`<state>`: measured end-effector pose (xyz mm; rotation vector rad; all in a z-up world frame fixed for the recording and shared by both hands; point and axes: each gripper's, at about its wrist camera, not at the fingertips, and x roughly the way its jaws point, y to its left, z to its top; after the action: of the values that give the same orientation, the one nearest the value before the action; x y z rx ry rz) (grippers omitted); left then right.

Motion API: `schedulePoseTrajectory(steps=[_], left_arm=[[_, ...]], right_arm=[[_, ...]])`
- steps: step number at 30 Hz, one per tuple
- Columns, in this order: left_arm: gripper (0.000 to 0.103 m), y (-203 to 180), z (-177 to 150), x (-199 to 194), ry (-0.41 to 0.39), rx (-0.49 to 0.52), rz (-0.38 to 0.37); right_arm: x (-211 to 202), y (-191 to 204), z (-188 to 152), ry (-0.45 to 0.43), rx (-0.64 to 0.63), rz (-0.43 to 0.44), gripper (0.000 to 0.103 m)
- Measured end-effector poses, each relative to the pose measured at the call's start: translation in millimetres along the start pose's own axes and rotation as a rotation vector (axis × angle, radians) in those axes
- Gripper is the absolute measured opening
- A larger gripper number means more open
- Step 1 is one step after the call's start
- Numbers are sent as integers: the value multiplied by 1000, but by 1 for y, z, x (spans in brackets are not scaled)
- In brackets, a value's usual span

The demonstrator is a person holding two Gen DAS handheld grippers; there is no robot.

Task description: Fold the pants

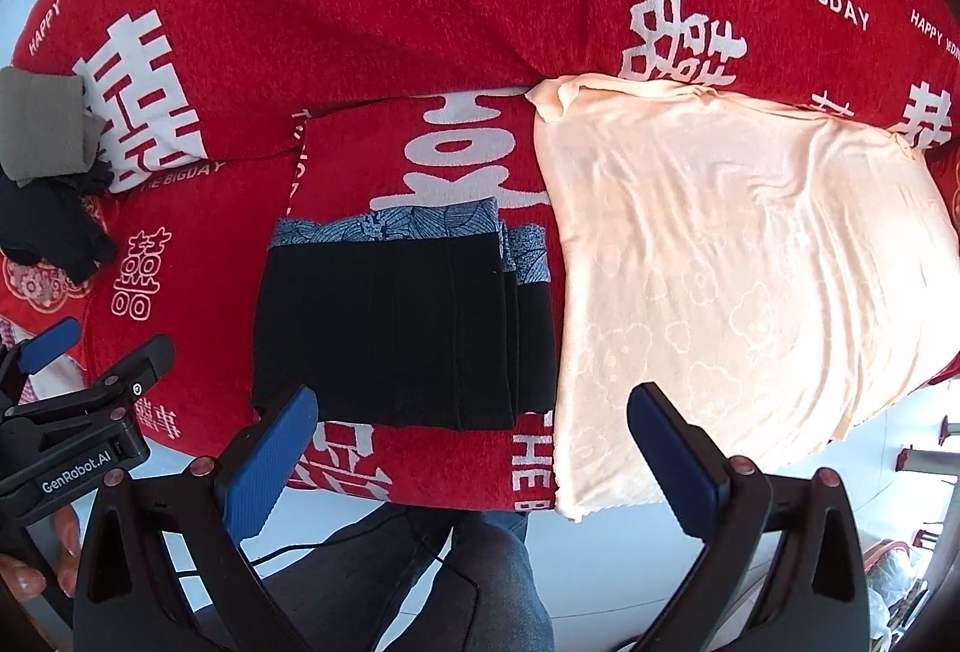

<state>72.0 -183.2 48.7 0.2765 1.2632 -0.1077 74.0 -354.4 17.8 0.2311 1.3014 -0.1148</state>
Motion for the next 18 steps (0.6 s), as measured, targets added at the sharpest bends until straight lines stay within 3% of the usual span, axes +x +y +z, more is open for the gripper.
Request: schedulePoseTrajectory(steps=[18], left_arm=[[103,-5,-3,-1,8,65,4]], right_arm=[[8,9,-10,16,-15,-30,103]])
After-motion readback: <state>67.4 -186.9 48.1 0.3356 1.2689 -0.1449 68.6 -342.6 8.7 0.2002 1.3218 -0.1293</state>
